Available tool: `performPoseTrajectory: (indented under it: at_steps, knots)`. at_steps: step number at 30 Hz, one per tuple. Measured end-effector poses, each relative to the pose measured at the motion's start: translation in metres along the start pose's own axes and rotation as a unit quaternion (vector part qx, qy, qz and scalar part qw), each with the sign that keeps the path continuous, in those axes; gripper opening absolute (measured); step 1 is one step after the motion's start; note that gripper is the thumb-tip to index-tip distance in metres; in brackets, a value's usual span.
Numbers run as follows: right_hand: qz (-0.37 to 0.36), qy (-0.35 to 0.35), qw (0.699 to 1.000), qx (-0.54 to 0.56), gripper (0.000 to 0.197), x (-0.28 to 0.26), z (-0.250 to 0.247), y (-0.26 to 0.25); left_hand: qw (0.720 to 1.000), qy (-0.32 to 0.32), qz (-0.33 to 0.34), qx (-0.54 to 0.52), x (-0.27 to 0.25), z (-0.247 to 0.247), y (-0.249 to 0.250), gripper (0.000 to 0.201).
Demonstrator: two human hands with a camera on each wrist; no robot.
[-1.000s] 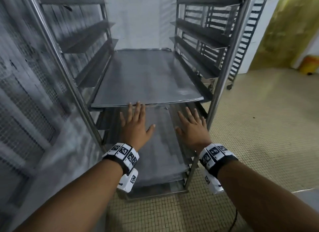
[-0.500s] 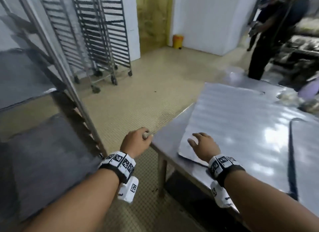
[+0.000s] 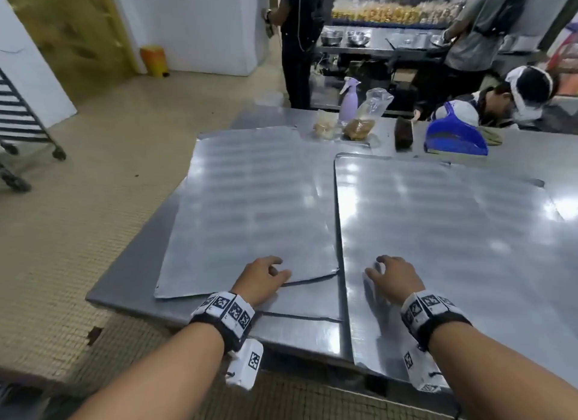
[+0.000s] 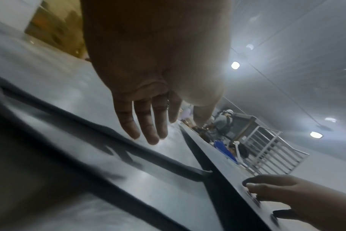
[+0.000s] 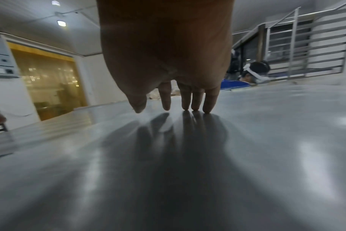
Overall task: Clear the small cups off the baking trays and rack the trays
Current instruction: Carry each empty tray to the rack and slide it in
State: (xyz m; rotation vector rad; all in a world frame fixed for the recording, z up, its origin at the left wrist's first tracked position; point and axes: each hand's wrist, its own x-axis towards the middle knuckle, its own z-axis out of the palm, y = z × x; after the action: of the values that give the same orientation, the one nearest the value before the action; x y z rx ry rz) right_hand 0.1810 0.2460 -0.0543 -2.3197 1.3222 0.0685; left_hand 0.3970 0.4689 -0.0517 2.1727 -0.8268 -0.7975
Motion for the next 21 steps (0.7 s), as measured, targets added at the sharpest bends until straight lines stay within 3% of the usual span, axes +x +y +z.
performPoseTrajectory:
  at_steps: [4, 7, 9, 12, 15, 18, 21]
  knots:
    - [0.04, 0.023, 0.999, 0.0, 0.036, -0.009, -0.015, 0.042, 0.997, -0.068, 0.014, -0.019, 0.031, 0.047, 0.038, 0.063]
    - [0.065, 0.028, 0.997, 0.003, 0.042, -0.01, -0.026, 0.063, 0.995, -0.102, 0.022, 0.002, 0.053, 0.076, 0.064, 0.074]
    - [0.081, 0.034, 0.996, 0.002, 0.045, -0.008, -0.032, 0.073, 0.994, -0.105, 0.031, 0.024, 0.067, 0.089, 0.08, 0.065]
    - [0.114, 0.048, 0.992, 0.006, 0.042, -0.003, -0.042, 0.088, 0.991, -0.104, 0.057, 0.062, 0.088, 0.099, 0.102, 0.035]
    - [0.143, 0.065, 0.987, 0.012, 0.041, 0.002, -0.052, 0.103, 0.992, -0.1, 0.052, 0.056, 0.114, 0.108, 0.108, 0.025]
    - [0.168, 0.068, 0.983, 0.025, 0.044, 0.002, -0.06, 0.121, 0.996, -0.086, 0.023, 0.029, 0.132, 0.118, 0.109, 0.059]
    - [0.198, 0.068, 0.978, 0.024, 0.046, 0.003, -0.069, 0.142, 0.998, -0.06, 0.0, 0.003, 0.144, 0.128, 0.114, 0.068]
